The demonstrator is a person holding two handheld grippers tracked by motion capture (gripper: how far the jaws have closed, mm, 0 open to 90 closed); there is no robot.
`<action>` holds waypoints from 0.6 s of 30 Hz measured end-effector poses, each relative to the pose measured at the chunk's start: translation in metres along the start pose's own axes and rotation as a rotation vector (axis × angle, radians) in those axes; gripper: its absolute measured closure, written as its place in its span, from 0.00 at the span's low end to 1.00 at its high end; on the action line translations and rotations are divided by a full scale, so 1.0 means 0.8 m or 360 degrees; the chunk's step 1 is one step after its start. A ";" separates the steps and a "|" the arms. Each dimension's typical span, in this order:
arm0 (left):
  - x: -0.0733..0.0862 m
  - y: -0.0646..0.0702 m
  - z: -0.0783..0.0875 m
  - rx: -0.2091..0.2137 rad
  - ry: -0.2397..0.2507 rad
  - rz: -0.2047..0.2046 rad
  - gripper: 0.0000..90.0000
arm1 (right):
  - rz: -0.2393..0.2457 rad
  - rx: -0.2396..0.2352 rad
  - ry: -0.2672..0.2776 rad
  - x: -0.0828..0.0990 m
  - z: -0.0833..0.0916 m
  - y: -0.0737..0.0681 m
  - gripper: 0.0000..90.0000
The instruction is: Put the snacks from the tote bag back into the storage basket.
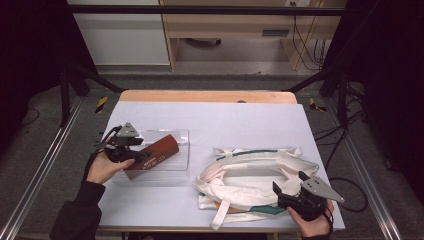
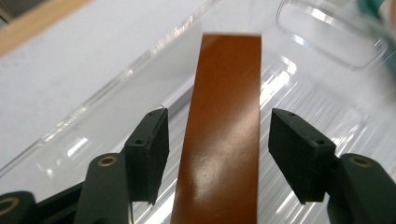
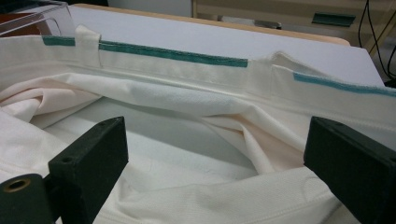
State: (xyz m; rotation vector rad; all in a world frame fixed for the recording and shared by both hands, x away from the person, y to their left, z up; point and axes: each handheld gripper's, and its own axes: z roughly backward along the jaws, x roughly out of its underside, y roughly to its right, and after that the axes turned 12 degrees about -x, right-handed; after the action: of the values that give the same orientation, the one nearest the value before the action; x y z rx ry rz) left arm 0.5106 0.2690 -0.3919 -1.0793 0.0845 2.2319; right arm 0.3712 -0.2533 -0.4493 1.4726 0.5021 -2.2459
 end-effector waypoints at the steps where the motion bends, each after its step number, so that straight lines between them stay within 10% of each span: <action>1: 0.002 0.001 0.005 0.0001 0.0043 0.0037 0.45 | -0.0002 -0.0001 0.0002 0.000 0.000 0.000 0.08; 10: 0.024 0.015 0.033 -0.0089 0.0239 0.0227 0.62 | -0.0013 -0.0004 0.0000 0.000 -0.001 -0.001 0.08; 18: 0.047 0.030 0.037 -0.0214 0.0233 0.0305 0.79 | -0.0005 -0.0012 -0.0003 0.001 -0.002 -0.003 0.08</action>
State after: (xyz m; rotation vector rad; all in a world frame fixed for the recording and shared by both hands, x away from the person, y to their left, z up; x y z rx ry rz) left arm 0.4597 0.2793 -0.4043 -1.3579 0.1057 2.3524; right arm 0.3706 -0.2509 -0.4507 1.4666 0.5118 -2.2455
